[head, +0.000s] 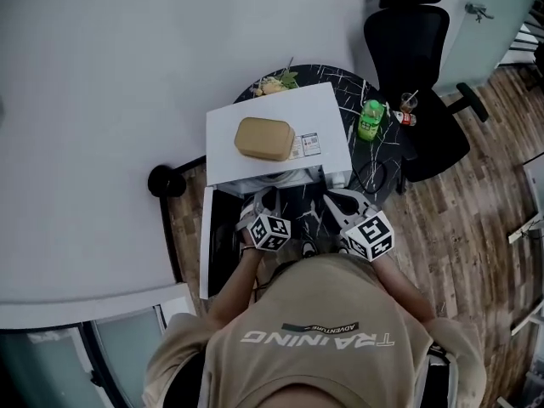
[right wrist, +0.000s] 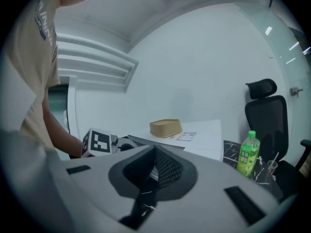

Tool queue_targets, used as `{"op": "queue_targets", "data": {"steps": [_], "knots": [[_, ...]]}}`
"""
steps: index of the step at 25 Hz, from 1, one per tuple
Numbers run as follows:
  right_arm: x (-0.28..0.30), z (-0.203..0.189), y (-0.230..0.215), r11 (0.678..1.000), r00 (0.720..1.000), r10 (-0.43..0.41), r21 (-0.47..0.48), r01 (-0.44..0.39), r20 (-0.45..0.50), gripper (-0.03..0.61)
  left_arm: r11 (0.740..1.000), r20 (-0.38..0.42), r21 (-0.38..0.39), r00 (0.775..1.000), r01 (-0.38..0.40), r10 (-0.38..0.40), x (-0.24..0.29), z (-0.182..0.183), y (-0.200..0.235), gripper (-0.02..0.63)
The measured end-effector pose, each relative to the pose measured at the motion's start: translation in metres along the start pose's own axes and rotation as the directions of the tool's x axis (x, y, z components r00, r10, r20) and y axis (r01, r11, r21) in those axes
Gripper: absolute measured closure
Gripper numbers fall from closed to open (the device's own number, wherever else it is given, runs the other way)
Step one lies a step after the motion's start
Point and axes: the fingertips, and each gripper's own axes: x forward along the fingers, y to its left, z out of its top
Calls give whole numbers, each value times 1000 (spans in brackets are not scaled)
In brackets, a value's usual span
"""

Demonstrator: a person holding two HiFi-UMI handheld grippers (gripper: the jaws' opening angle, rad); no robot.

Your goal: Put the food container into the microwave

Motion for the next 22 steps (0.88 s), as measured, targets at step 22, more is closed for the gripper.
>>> {"op": "queue_targets", "data": {"steps": [22], "knots": [[-2,-9,12,979,977,199,-25,-202,-81,568,565,198,-818,975,107,102,-119,37,4,605]]}}
